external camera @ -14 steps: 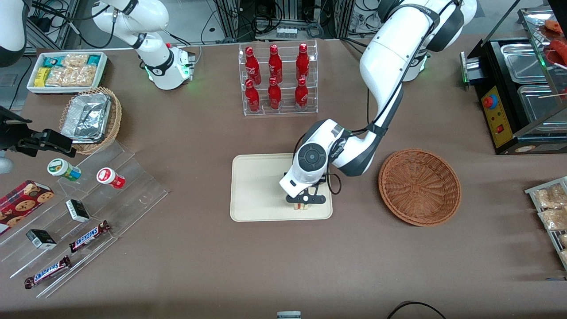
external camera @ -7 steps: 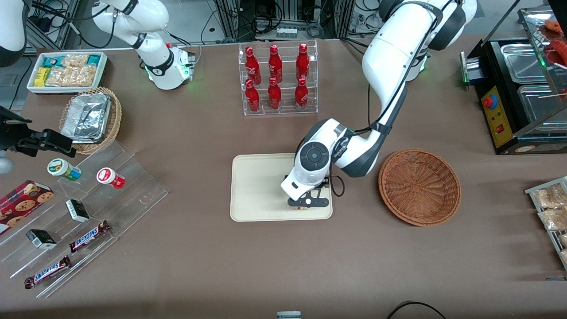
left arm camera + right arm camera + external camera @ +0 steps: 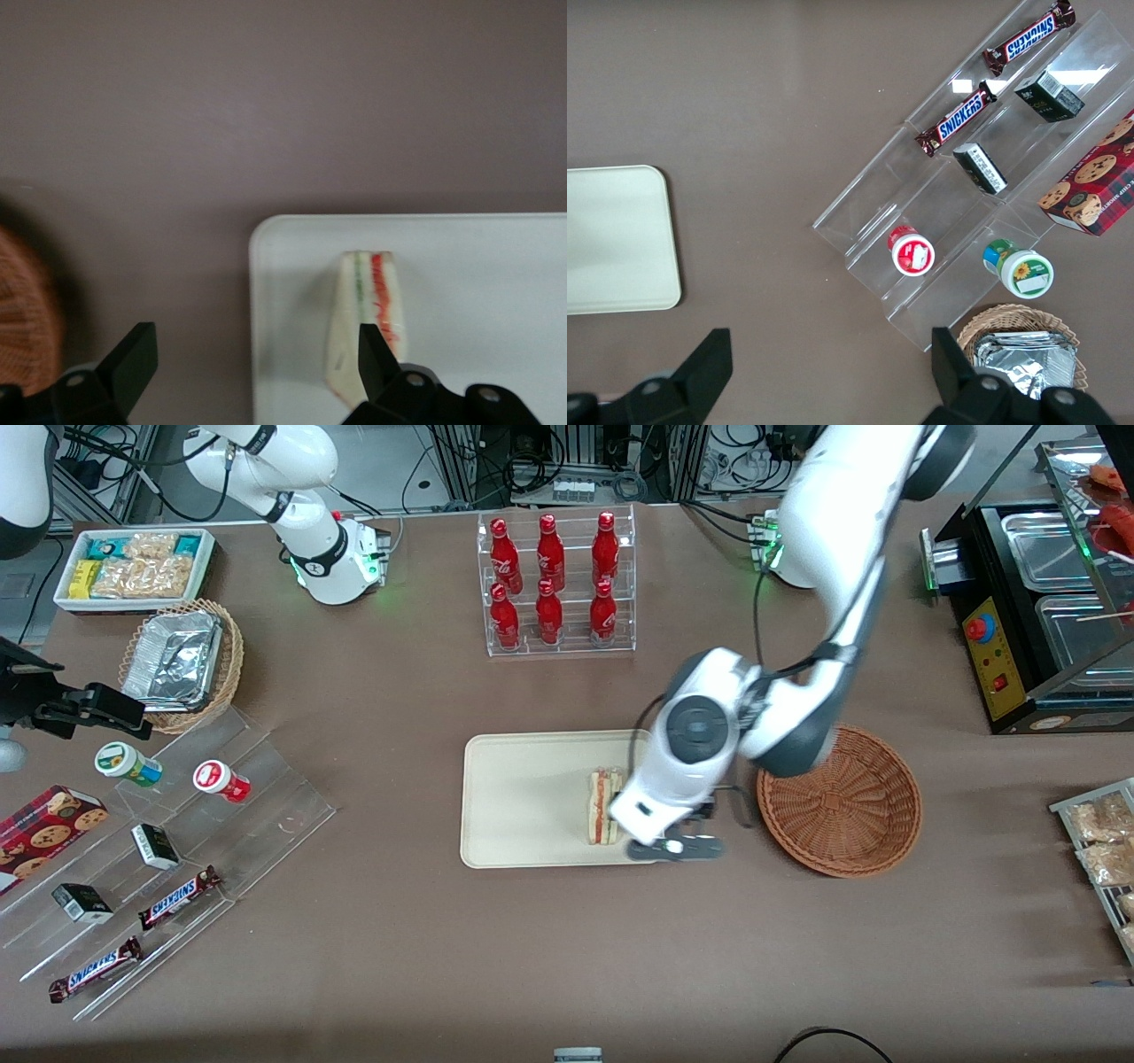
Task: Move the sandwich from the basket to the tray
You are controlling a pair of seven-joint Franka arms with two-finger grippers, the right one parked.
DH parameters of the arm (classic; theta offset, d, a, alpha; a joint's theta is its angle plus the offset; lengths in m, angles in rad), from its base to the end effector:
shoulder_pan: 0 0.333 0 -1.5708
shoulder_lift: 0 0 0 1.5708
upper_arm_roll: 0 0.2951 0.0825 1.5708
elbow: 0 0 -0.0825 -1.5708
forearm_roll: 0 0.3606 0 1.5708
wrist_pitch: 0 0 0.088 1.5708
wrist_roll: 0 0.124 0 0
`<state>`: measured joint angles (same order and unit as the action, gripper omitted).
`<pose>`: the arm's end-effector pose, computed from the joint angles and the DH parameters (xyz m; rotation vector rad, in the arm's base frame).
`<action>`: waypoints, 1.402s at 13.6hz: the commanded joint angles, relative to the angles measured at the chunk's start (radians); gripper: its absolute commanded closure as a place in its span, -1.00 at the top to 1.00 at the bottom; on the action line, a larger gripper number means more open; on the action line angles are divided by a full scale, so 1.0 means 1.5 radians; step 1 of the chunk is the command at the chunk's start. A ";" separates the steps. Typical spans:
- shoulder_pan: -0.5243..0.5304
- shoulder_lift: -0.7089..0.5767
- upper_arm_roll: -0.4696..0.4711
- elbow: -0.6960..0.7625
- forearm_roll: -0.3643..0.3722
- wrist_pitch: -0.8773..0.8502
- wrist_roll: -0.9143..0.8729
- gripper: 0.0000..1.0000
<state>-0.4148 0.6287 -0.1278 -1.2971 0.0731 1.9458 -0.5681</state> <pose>0.6097 -0.3388 0.3554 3.1227 0.0386 0.0278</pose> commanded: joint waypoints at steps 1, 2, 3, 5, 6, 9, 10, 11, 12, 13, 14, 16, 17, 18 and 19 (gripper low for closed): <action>0.040 -0.046 -0.005 -0.012 0.006 -0.038 0.008 1.00; 0.062 -0.059 -0.006 -0.012 0.005 -0.060 0.011 1.00; 0.087 -0.076 -0.006 -0.012 0.001 -0.079 0.013 1.00; 0.132 -0.112 -0.006 -0.016 -0.001 -0.126 0.018 1.00; 0.153 -0.129 -0.007 -0.016 -0.002 -0.161 0.039 1.00; 0.198 -0.183 -0.007 -0.017 -0.013 -0.261 0.110 1.00; 0.203 -0.200 -0.006 -0.017 -0.013 -0.289 0.133 1.00; 0.204 -0.224 -0.004 -0.025 -0.012 -0.313 0.158 1.00; 0.209 -0.255 0.002 -0.044 -0.011 -0.334 0.178 1.00; 0.227 -0.279 0.006 -0.058 -0.012 -0.345 0.184 1.00; 0.231 -0.302 0.008 -0.065 -0.012 -0.364 0.187 1.00; 0.247 -0.337 0.009 -0.068 -0.012 -0.414 0.195 1.00; 0.247 -0.350 0.012 -0.068 -0.008 -0.437 0.195 1.00; 0.246 -0.361 0.018 -0.070 -0.007 -0.454 0.196 1.00; 0.246 -0.375 0.018 -0.086 -0.008 -0.463 0.197 1.00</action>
<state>-0.0498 0.1224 -0.1014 -1.3628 0.0645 1.2683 -0.2855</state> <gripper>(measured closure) 0.000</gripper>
